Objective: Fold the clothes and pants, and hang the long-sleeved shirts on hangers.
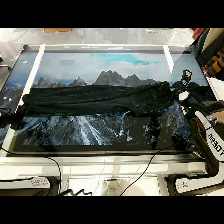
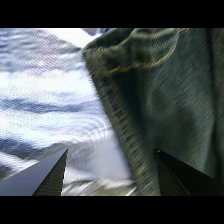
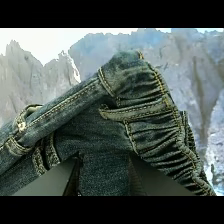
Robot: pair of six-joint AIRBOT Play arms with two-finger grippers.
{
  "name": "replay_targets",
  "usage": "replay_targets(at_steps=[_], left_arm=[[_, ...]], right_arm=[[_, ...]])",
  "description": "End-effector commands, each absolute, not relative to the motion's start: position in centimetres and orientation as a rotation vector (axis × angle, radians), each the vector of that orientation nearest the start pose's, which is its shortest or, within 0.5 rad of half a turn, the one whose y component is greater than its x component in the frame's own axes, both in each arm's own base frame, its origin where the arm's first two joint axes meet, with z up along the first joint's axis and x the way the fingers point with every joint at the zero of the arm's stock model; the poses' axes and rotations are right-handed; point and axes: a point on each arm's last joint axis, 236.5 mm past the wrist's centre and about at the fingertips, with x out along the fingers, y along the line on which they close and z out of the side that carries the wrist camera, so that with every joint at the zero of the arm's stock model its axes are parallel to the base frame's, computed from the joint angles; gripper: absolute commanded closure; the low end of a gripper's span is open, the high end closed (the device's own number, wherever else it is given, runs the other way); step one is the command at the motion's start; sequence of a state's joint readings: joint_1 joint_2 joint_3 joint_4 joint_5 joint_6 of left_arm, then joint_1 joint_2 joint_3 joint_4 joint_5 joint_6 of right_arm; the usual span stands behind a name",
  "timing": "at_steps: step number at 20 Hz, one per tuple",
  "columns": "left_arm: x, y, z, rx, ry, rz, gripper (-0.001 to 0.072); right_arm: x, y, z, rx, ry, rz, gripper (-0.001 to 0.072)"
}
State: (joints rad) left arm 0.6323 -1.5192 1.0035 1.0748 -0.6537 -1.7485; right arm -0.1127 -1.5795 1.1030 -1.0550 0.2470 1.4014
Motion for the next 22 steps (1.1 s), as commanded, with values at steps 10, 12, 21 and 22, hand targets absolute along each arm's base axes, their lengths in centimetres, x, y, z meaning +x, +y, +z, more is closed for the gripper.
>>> replay_targets(at_steps=[10,12,21,22], left_arm=[[45.0,21.1,-8.6,-1.117,0.672,0.520,0.0585],[45.3,21.0,-7.1,-1.063,0.657,0.486,0.0675],[46.1,20.6,1.1,-0.850,0.563,0.353,0.0676],[46.1,20.6,1.0,-0.850,0.564,0.353,0.0676]], right_arm=[[54.1,-3.0,-3.5,0.393,0.698,-0.097,0.0372],[53.5,-2.6,-4.1,0.394,0.735,-0.083,0.0372],[45.8,-2.5,-6.6,0.393,1.072,0.014,0.0626],[44.8,-2.8,-6.1,0.395,1.078,0.011,0.0626]])
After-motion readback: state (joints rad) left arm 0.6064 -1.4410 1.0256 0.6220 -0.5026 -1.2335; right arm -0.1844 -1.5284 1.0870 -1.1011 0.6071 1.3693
